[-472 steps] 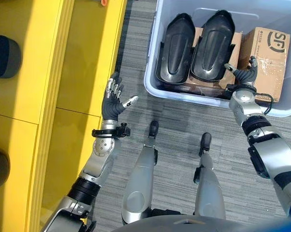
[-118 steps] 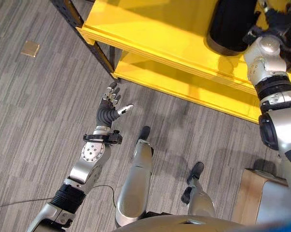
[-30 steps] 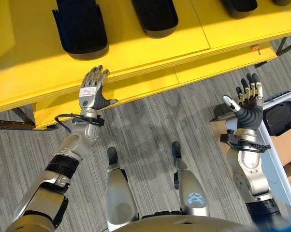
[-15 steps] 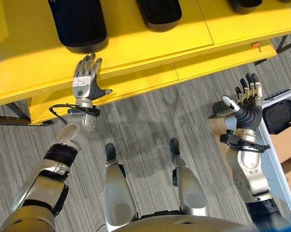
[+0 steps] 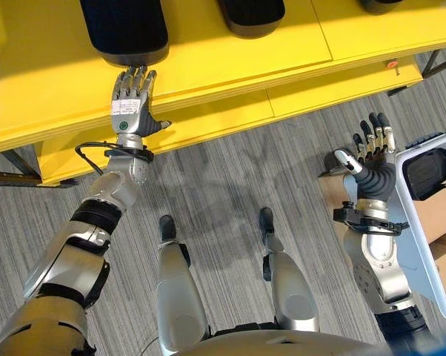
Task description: Move parts from the plastic box to the shelf.
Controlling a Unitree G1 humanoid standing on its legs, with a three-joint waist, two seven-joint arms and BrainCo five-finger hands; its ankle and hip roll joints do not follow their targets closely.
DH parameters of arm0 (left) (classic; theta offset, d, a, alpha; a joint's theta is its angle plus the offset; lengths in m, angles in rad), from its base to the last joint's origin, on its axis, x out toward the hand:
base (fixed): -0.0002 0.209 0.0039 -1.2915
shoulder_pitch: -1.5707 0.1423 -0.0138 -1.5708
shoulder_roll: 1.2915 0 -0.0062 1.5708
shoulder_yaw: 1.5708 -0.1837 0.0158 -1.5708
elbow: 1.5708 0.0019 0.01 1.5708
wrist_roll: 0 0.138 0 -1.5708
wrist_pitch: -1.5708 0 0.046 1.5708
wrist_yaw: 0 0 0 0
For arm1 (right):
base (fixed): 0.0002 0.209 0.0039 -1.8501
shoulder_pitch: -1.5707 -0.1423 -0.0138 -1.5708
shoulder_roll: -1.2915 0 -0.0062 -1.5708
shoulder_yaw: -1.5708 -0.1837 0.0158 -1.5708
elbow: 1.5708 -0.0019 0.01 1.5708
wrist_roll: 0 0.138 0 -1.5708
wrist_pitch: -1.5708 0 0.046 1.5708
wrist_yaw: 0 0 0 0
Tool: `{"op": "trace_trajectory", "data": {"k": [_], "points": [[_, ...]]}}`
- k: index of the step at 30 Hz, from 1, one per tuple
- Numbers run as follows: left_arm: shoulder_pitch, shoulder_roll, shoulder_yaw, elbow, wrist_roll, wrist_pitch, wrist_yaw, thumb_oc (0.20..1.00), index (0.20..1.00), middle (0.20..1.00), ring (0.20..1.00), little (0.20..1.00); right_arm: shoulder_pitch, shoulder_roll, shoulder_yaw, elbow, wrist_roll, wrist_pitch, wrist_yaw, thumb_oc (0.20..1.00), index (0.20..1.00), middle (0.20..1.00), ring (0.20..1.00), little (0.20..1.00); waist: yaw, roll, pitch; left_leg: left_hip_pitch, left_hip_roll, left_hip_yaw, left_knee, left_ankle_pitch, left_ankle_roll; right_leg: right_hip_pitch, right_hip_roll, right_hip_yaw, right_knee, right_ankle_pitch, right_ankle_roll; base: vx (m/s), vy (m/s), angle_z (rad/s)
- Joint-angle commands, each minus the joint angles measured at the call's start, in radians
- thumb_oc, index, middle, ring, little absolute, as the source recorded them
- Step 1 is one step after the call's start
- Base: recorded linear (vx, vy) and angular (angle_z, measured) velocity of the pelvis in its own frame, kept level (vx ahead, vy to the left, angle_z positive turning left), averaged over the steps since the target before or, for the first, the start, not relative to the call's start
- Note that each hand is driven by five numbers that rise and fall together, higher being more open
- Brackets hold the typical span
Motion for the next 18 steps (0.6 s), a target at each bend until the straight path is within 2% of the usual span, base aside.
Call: {"op": "trace_trajectory", "data": {"k": [1,18], "points": [[-0.058,0.047,-0.017,0.14,-0.065,0.025,-0.044,1.0,1.0,1.0,1.0,1.0,-0.003,-0.071,-0.056,-0.101,0.016,-0.078,0.001,1.0,1.0,1.0,1.0,1.0,-0.022,-0.001,-0.011,0.019,-0.004,0.045,-0.065,0.058,0.019,0.102,-0.037,-0.029,0.113,-0.159,0.001,0.0,0.0,0.0],[-0.118,0.079,-0.038,0.163,-0.091,0.018,-0.039,1.0,1.0,1.0,1.0,1.0,0.026,-0.086,-0.064,-0.109,0.026,-0.085,0.01,1.0,1.0,1.0,1.0,1.0,-0.029,-0.009,-0.018,0.0,-0.003,0.044,-0.038,0.043,0.019,0.092,-0.033,-0.02,0.115,-0.162,0.004,0.0,0.005,-0.03]]}}
